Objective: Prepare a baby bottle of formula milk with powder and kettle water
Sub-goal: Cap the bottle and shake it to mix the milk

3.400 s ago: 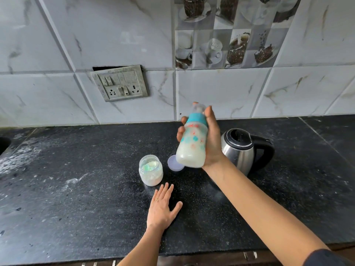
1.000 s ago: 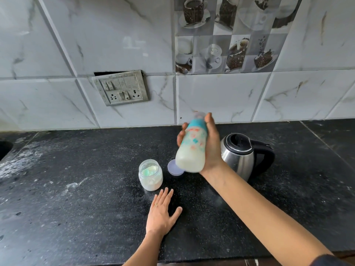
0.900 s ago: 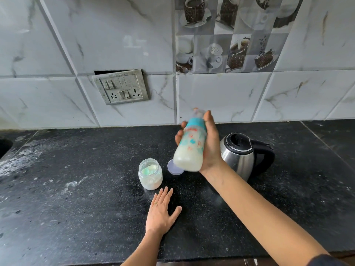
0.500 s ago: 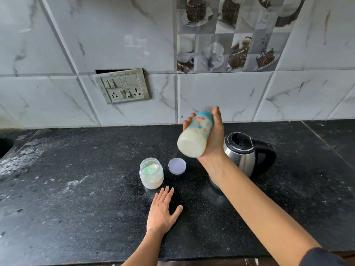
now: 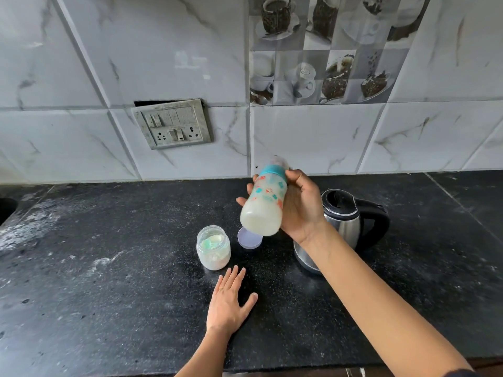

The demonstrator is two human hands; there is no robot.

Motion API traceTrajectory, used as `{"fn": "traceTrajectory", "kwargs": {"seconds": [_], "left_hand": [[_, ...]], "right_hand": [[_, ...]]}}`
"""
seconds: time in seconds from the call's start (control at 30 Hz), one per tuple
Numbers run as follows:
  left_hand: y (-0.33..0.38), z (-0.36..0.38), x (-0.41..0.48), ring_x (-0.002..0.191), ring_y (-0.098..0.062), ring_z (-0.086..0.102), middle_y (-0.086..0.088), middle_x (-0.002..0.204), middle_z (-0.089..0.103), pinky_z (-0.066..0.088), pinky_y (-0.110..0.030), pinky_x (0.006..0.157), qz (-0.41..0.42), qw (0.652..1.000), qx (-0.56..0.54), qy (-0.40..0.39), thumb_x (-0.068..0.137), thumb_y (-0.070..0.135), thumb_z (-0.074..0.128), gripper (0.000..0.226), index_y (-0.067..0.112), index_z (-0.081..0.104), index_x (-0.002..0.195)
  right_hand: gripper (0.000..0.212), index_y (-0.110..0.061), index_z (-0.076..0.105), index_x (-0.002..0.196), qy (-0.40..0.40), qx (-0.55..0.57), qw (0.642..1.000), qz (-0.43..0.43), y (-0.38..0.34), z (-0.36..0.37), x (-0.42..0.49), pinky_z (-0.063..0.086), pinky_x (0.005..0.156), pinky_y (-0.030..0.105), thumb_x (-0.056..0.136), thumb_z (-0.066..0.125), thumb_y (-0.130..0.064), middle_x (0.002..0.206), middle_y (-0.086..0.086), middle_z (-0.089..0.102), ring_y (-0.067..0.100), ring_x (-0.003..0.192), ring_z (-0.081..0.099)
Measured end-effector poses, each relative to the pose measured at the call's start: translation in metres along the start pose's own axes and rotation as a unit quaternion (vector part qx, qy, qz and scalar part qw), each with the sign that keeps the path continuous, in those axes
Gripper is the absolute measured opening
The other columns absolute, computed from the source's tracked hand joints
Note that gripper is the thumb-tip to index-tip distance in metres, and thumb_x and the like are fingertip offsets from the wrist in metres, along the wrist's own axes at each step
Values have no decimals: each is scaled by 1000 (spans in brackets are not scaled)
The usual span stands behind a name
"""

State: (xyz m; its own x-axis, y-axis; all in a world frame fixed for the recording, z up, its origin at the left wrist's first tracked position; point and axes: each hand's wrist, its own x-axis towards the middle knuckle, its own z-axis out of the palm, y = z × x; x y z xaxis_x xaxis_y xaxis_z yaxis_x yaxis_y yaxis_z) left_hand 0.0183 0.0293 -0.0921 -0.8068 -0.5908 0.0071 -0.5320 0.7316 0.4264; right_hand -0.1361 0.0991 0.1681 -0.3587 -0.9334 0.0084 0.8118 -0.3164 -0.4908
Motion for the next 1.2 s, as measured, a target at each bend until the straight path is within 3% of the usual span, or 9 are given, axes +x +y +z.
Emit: {"fn": "traceTrajectory", "kwargs": {"seconds": [0.1,0.2,0.37,0.5,0.67,0.77,0.93,1.07,1.2], "left_hand": [[0,0,0,141,3,-10,14,157,5,-10,-20,115,0,1000,-3,0,88,67,33,73,33,13,150],[-1,0,0,141,3,-10,14,157,4,-11,-20,115,0,1000,0,1,88,68,32,74,33,13,150],[0,0,0,141,2,-9,13,157,6,-9,-21,117,-3,1000,-7,3,88,68,33,74,33,15,150],[0,1,0,141,3,-10,14,157,4,-10,-20,116,-3,1000,4,1,88,69,32,74,33,13,150],[0,0,1,141,3,-9,14,157,5,-10,-20,116,-3,1000,-2,1,88,68,33,74,33,14,150],[1,0,0,140,4,-9,14,157,5,-10,-20,116,-3,1000,1,0,88,68,32,74,34,14,150],[0,1,1,141,4,-10,14,157,5,-8,-21,117,-4,1000,2,1,88,68,33,74,34,12,150],[0,2,0,141,3,-9,14,157,5,-8,-21,116,-3,1000,4,3,88,68,33,73,34,13,150],[0,2,0,141,3,-9,15,157,4,-9,-21,116,-5,1000,3,3,88,69,32,74,34,12,150]], "right_hand": [[71,-6,48,114,-25,-40,999,-8,-2,-4,3,57,74,48,58,87,-25,86,15,65,30,79,69],[56,-10,69,96,-11,-66,997,-24,-2,-8,5,58,63,34,53,88,-41,74,8,62,19,67,64],[26,-24,73,92,-14,-43,998,-45,-5,-2,7,59,70,41,73,67,-40,80,6,60,20,72,66],[41,-10,66,89,42,66,996,-47,-9,-2,14,59,59,35,59,84,-31,85,11,62,23,65,68],[32,-16,56,107,58,-24,998,10,1,-2,12,56,54,27,85,58,-39,87,4,60,17,60,63],[37,-7,67,74,108,68,992,-17,-4,-1,17,56,53,25,88,58,-39,79,5,58,17,59,61],[34,-15,69,83,21,-33,999,19,5,5,5,54,51,25,83,52,-44,82,1,60,13,58,61],[39,-9,55,94,59,57,997,0,-5,4,14,55,53,24,85,55,-47,82,1,59,14,57,62],[40,-12,55,95,25,-41,999,16,2,4,9,54,51,25,82,51,-50,81,1,59,13,58,61]]}}
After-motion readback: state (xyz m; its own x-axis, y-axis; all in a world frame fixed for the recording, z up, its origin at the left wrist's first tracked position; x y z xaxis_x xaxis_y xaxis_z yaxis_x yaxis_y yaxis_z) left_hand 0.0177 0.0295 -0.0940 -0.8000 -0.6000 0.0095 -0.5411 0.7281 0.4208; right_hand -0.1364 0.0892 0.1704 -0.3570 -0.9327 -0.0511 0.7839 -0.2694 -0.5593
